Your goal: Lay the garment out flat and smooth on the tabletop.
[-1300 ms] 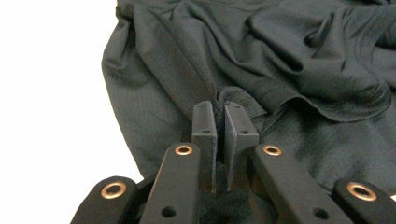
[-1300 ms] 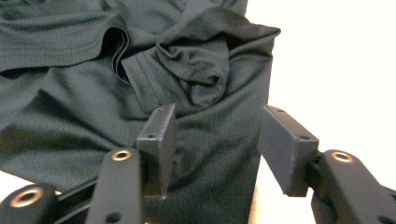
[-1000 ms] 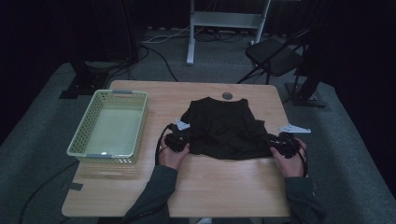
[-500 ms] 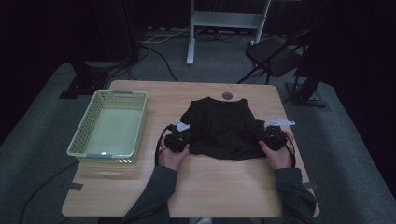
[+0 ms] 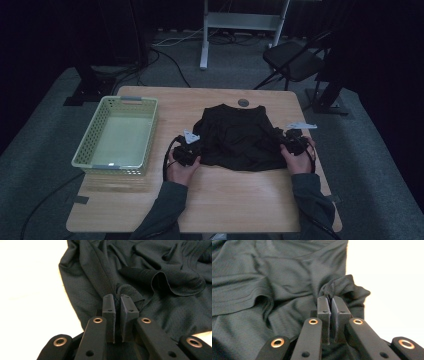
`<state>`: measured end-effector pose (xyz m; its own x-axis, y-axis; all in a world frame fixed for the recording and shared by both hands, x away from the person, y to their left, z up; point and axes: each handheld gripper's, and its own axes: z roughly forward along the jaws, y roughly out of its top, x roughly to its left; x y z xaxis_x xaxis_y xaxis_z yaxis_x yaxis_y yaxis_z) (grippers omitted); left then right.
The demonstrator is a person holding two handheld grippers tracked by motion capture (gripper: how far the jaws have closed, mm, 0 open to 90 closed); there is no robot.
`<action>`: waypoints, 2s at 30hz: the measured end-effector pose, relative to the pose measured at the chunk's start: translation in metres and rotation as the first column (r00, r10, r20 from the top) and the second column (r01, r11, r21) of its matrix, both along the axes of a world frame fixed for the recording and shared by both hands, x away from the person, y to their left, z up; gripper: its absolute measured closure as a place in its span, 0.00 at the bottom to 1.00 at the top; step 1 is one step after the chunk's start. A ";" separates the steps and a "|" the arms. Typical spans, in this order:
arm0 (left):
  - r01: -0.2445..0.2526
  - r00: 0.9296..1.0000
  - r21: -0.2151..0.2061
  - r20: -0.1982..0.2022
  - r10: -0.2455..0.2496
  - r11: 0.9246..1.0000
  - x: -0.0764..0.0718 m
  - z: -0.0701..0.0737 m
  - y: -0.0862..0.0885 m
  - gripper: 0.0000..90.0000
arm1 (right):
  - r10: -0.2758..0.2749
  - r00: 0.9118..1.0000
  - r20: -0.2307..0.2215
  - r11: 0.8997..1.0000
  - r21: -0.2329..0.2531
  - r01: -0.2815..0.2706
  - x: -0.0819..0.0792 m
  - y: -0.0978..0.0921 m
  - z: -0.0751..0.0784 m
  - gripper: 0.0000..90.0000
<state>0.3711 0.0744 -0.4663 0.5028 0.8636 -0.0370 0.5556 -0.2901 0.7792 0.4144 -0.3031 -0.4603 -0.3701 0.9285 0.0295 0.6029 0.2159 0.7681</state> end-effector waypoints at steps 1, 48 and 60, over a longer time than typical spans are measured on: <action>-0.002 1.000 -0.005 0.001 0.002 1.000 -0.001 0.000 0.001 0.94 | -0.025 1.000 0.005 1.000 0.015 0.025 -0.002 -0.009 0.004 0.95; -0.023 0.999 -0.018 0.028 0.024 1.000 -0.023 0.002 0.017 0.93 | 0.041 0.999 -0.022 0.998 -0.039 -0.042 -0.028 -0.004 -0.012 0.87; -0.020 0.999 -0.042 0.032 0.021 0.999 -0.035 0.003 0.021 0.93 | 0.030 0.999 -0.021 1.000 0.007 -0.030 -0.045 -0.027 0.003 0.93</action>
<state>0.3362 0.0954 -0.4635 0.4866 0.8718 -0.0569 0.5349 -0.2458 0.8083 0.3696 -0.3299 -0.4575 -0.3972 0.9167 0.0442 0.6126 0.2289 0.7565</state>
